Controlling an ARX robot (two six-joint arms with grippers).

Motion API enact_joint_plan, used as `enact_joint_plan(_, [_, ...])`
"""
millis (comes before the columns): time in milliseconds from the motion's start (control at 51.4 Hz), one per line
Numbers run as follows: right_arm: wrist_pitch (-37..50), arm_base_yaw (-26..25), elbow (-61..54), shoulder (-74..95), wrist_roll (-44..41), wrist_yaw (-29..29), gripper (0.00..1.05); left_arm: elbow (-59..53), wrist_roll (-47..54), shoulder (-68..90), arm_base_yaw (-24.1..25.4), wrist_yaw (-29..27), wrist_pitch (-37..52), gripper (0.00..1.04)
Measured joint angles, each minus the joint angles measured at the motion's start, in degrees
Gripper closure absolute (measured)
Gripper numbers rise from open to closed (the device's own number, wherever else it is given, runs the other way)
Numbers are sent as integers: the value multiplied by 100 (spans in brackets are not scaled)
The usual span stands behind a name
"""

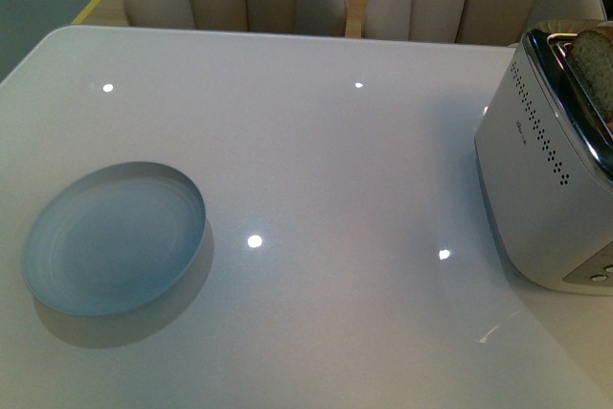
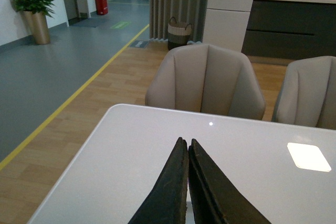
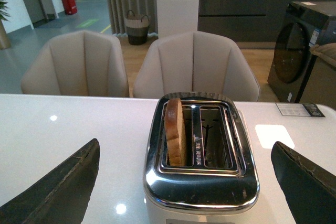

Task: Left arm holds plate, right arm toasts bread

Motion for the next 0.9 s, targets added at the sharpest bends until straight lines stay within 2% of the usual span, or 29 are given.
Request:
enact_joint_plan(331, [0,0,0,0,0,2,9,-361,26,-1121,4,0,-754,102])
enact_joint_plan(428, [0,0,0,0,0,0,9,-560,26,-1231,4,0,-616,102])
enact_joint_plan(895, [0,0,0,0,0,2,9,-562,42,-2426,4,2,-1757,102])
